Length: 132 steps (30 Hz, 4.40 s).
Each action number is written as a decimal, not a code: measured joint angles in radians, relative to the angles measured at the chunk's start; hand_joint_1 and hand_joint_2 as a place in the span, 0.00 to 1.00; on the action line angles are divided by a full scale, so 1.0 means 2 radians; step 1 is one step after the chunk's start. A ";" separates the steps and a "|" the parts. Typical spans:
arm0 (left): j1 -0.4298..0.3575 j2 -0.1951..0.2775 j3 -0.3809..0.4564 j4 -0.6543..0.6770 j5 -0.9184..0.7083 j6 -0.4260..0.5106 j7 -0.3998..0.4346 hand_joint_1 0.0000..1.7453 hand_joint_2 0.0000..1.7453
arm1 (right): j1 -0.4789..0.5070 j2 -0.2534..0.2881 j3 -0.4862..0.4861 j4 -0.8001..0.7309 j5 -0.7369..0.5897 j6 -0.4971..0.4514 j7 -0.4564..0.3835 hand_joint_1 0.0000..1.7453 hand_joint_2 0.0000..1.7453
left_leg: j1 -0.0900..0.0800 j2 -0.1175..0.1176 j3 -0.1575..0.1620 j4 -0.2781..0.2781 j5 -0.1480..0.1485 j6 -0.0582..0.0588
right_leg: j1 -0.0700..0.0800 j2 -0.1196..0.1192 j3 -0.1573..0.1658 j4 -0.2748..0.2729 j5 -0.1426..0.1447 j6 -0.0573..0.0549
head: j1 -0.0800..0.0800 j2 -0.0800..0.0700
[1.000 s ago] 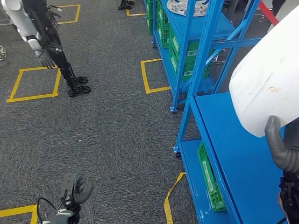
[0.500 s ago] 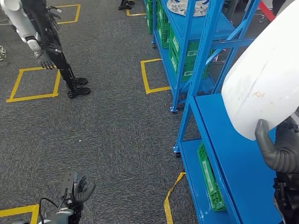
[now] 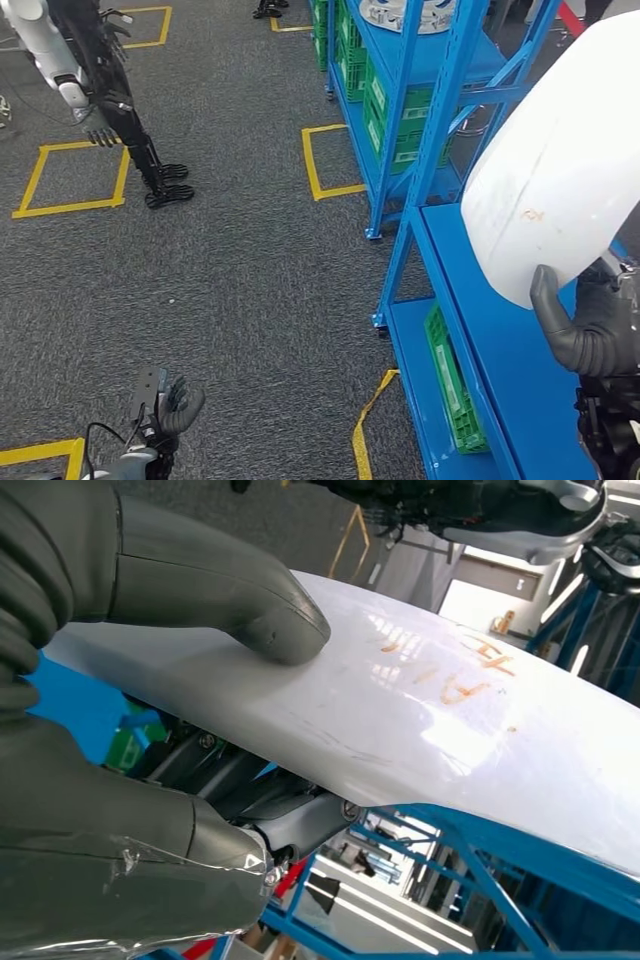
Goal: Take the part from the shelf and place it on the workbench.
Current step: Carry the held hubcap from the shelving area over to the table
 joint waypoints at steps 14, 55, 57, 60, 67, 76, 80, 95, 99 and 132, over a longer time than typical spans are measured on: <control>-0.003 -0.001 0.000 0.000 -0.001 -0.001 0.006 0.00 1.00 | 0.014 0.000 -0.006 -0.002 0.007 0.008 0.006 1.00 1.00 | 0.011 -0.050 0.003 0.002 -0.003 -0.019 | -0.005 0.042 -0.007 0.008 0.004 -0.001 | 0.006 0.000; -0.001 0.000 0.000 0.000 -0.003 -0.003 0.007 0.00 1.00 | 0.019 0.009 -0.009 -0.006 0.023 0.032 0.013 1.00 1.00 | 0.011 0.009 -0.050 0.088 -0.019 -0.027 | -0.001 -0.014 0.004 -0.004 0.002 -0.016 | -0.007 0.000; -0.003 0.000 0.000 0.000 -0.004 -0.001 0.007 0.00 1.00 | 0.020 0.009 -0.009 -0.006 0.023 0.033 0.013 1.00 1.00 | 0.009 0.025 -0.017 0.024 0.002 -0.024 | 0.002 -0.023 0.006 -0.003 -0.002 -0.010 | -0.010 0.000; -0.005 0.000 0.000 0.000 -0.008 0.002 0.008 0.00 1.00 | 0.020 0.009 -0.011 -0.006 0.023 0.035 0.012 1.00 1.00 | 0.007 0.020 -0.010 0.008 0.003 -0.014 | 0.004 -0.035 0.010 -0.002 -0.007 -0.001 | -0.005 0.000; -0.007 0.000 0.000 0.000 -0.021 0.023 0.008 0.00 1.00 | 0.021 0.009 -0.015 -0.005 0.025 0.038 0.010 1.00 1.00 | 0.006 -0.014 -0.004 0.006 0.001 0.000 | 0.000 0.013 -0.068 0.159 -0.076 0.007 | 0.003 0.000; -0.003 -0.003 0.001 0.000 -0.004 0.000 0.018 0.00 1.00 | 0.019 0.010 -0.017 -0.003 0.025 0.042 0.009 1.00 1.00 | 0.007 -0.059 -0.007 0.008 0.001 -0.013 | 0.001 0.041 -0.003 0.002 0.003 -0.012 | 0.004 0.000; -0.004 0.000 0.001 0.000 -0.004 -0.004 0.018 0.00 1.00 | 0.020 0.011 -0.017 -0.003 0.025 0.043 0.009 1.00 1.00 | 0.006 -0.011 -0.050 0.091 -0.043 -0.022 | -0.001 0.016 0.004 -0.008 0.006 -0.018 | -0.003 0.000; -0.005 0.002 0.001 0.000 -0.013 -0.004 0.014 0.00 1.00 | 0.018 0.012 -0.018 -0.002 0.029 0.046 0.010 1.00 1.00 | 0.010 -0.003 -0.010 0.006 0.005 -0.002 | -0.001 0.004 -0.023 0.079 -0.058 0.006 | 0.001 0.000; -0.005 0.001 0.001 0.000 -0.016 -0.005 0.016 0.00 1.00 | 0.019 0.012 -0.018 -0.002 0.029 0.046 0.011 1.00 1.00 | 0.007 -0.026 -0.008 0.007 0.004 0.000 | -0.001 0.014 -0.061 0.145 -0.064 0.004 | 0.003 0.000; -0.011 -0.003 0.001 0.000 -0.020 -0.007 0.028 0.00 1.00 | 0.029 0.012 -0.026 -0.009 0.033 0.041 0.018 1.00 1.00 | 0.003 -0.037 -0.004 0.008 0.003 0.005 | 0.004 0.030 -0.030 0.074 -0.022 -0.006 | 0.003 0.000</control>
